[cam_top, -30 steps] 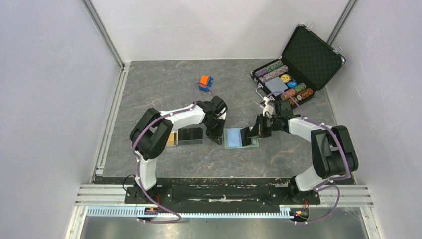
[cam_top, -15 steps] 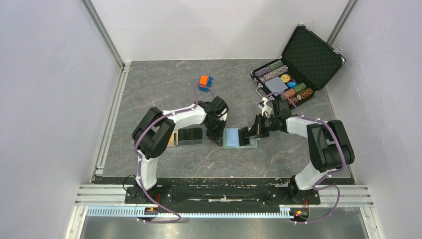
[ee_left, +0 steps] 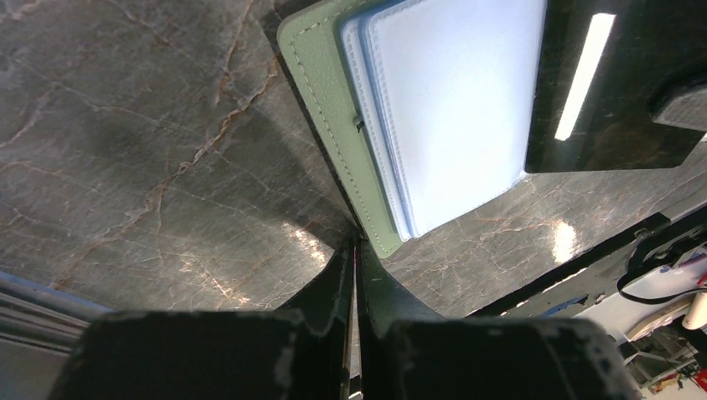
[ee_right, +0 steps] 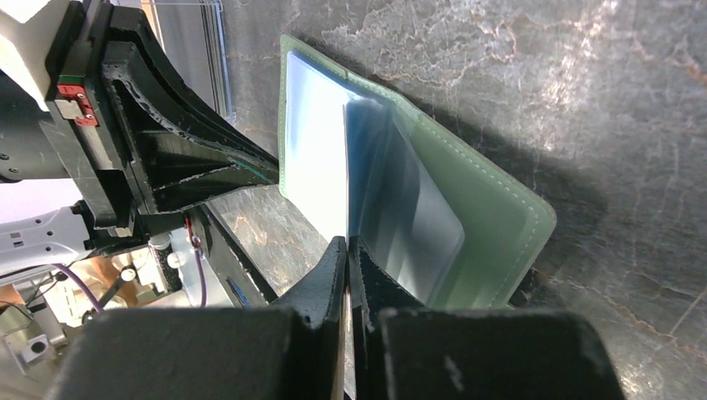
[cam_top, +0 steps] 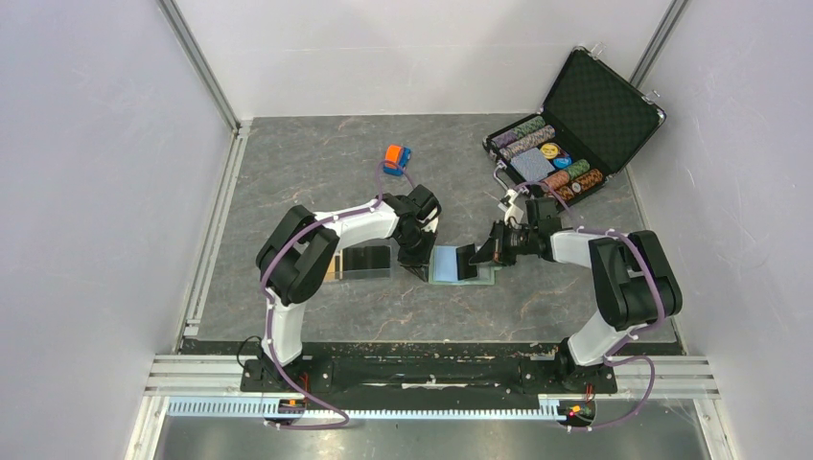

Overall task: Put the credit cards into the card holder
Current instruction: Insert the credit card into the card holder.

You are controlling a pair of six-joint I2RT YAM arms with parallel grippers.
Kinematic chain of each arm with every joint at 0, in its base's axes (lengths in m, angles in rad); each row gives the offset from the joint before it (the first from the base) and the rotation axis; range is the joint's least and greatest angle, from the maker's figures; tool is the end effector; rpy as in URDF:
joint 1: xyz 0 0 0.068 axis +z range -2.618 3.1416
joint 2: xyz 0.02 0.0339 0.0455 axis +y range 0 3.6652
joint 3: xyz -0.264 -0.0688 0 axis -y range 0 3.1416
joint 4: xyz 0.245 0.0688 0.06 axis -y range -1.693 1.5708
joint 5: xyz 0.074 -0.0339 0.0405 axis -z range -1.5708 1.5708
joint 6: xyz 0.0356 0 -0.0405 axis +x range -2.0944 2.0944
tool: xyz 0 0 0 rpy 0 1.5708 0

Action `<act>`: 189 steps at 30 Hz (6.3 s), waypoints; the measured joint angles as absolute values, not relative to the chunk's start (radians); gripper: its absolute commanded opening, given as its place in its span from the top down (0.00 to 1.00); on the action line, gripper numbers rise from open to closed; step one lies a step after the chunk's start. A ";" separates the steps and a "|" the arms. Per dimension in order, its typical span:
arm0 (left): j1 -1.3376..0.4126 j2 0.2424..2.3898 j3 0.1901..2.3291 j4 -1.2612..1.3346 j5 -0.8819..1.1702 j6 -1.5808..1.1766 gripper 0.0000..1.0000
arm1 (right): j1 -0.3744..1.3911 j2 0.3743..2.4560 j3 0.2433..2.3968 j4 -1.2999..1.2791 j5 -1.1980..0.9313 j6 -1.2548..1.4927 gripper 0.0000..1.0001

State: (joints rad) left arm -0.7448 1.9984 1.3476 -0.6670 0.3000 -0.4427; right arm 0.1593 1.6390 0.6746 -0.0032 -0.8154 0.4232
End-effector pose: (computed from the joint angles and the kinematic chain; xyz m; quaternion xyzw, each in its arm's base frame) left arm 0.2780 -0.2706 0.1485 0.1662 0.9669 -0.1927 0.0205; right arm 0.2751 0.0704 0.1287 -0.0014 0.8845 0.4410 0.1525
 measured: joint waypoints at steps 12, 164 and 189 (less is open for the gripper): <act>-0.746 2.002 1.353 -0.673 0.300 -0.442 0.93 | 0.159 1.645 0.569 0.178 -0.824 0.554 1.00; -0.755 2.033 1.407 -0.751 0.307 -0.427 0.73 | 0.389 1.775 0.878 -0.076 -0.781 0.488 0.11; -0.503 1.526 1.143 -0.517 0.271 -0.495 0.34 | 0.403 1.729 1.007 -0.410 -0.566 0.300 0.07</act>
State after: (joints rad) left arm -0.5034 1.5265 1.1431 -0.5171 0.2714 -0.4946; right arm 0.4030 1.7290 1.0073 -0.4099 -0.5655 0.3000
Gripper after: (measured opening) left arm 0.680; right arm 0.979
